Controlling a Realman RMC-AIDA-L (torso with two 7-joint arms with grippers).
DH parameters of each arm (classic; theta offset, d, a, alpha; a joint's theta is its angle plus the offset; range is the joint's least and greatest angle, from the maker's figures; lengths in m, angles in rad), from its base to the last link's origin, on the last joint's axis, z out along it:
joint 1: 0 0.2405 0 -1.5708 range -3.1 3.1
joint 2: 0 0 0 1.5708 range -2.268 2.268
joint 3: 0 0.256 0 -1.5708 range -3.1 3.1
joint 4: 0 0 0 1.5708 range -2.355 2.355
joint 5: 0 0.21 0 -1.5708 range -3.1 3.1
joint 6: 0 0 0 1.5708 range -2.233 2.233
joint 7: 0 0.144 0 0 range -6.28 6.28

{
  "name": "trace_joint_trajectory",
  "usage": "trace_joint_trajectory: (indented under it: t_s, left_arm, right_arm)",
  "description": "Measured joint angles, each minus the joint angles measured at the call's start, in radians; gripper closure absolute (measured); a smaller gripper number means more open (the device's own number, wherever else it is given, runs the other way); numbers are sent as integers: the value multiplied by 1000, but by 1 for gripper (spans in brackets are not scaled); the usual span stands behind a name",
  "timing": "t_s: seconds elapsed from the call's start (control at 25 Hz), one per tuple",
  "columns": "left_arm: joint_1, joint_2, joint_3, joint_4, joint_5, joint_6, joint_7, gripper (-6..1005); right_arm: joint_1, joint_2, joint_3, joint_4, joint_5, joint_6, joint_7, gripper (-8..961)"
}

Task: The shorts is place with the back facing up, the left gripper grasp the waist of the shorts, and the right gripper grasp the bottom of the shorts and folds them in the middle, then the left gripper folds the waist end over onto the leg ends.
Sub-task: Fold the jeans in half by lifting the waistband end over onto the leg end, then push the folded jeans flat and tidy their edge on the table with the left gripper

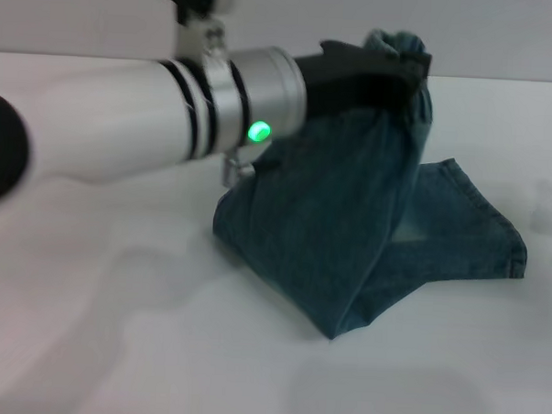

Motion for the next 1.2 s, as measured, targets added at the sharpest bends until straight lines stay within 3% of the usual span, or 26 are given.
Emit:
trace_joint_trajectory:
  t_s: [0.16, 0.36, 0.48, 0.76, 0.88, 1.0, 1.2]
  left_arm:
    - [-41, -4, 92, 78, -33, 76, 0, 856]
    - [-65, -4, 186, 101, -46, 167, 3, 838]
    - [-65, -3, 199, 101, -45, 190, 8, 701]
    - [22, 3, 208, 91, -42, 257, 52, 438]
    - [113, 6, 205, 86, -41, 286, 96, 349]
    - [155, 5, 216, 95, -41, 344, 118, 269]
    - [170, 5, 233, 104, -41, 387, 125, 426]
  right_arm:
    - [-49, 3, 2, 42, 1, 1, 2, 955]
    - [-53, 3, -6, 45, -1, 8, 5, 955]
    - [-54, 3, -7, 43, 1, 20, 6, 955]
    - [-81, 3, 0, 35, 3, 86, 1, 955]
    - [-100, 6, 19, 27, 4, 129, -27, 955]
    - [-106, 7, 39, 1, 5, 180, -37, 954]
    - [-98, 8, 61, -42, 10, 233, -47, 954]
